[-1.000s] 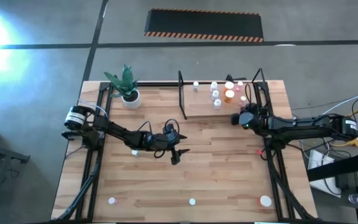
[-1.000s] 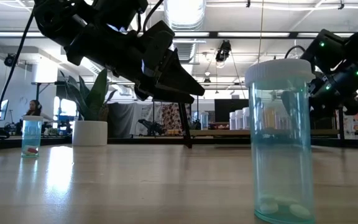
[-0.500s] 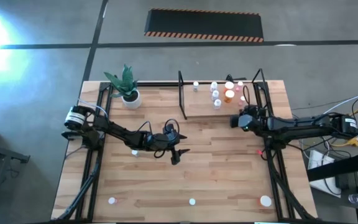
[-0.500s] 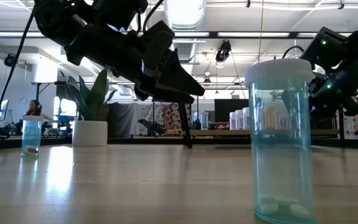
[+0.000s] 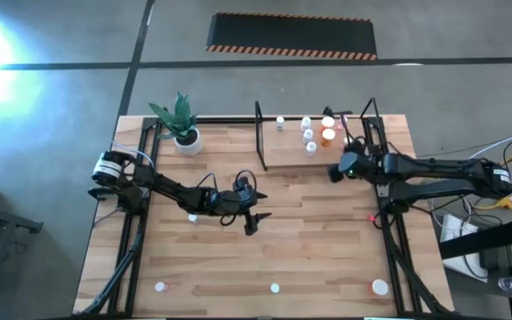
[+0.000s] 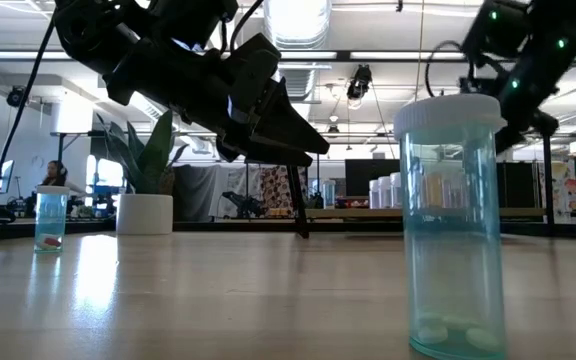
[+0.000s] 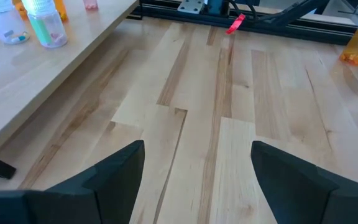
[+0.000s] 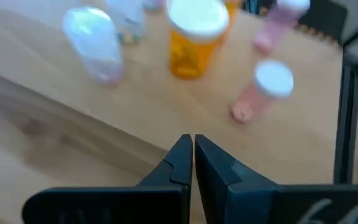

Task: Pick and place medicine bottles onto shelf by color
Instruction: Put the top pink pill bottle on the shelf aligned with the other pink pill bottle

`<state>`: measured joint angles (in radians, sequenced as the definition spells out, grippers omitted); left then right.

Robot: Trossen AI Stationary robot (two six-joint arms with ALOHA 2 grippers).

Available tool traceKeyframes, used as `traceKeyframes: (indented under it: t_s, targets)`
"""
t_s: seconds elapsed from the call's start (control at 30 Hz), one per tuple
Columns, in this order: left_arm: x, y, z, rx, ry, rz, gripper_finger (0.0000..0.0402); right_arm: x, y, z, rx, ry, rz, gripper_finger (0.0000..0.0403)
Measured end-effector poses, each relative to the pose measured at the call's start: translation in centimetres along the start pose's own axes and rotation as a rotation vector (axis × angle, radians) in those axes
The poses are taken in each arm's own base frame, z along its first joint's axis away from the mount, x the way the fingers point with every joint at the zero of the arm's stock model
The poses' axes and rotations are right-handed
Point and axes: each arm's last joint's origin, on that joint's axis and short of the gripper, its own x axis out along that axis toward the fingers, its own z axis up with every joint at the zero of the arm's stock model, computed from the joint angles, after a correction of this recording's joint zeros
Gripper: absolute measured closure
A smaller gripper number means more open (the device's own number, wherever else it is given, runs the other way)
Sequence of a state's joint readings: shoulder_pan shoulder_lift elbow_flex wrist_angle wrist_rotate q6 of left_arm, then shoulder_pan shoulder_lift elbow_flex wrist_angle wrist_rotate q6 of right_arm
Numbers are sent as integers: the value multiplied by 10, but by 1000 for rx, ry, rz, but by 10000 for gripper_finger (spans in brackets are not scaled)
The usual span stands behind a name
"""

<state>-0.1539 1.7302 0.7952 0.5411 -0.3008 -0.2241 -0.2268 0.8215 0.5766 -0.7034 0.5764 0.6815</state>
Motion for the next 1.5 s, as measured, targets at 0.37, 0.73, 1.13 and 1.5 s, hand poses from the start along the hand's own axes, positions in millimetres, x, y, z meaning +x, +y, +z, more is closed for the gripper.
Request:
traceKeyframes:
  t_s: [0.37, 0.73, 1.13, 1.5]
  targets:
    - [0, 0, 0, 0, 0, 0, 123, -32, -27, 65, -126, 119, -99, 323]
    - [0, 0, 0, -1, 0, 0, 123, 26, -48, 82, -182, 429, -122, 201]
    - [0, 0, 0, -1, 0, 0, 123, 48, -49, 84, -154, 491, -70, 175]
    - [0, 0, 0, 0, 0, 0, 123, 65, -50, 91, -97, 438, -93, 184]
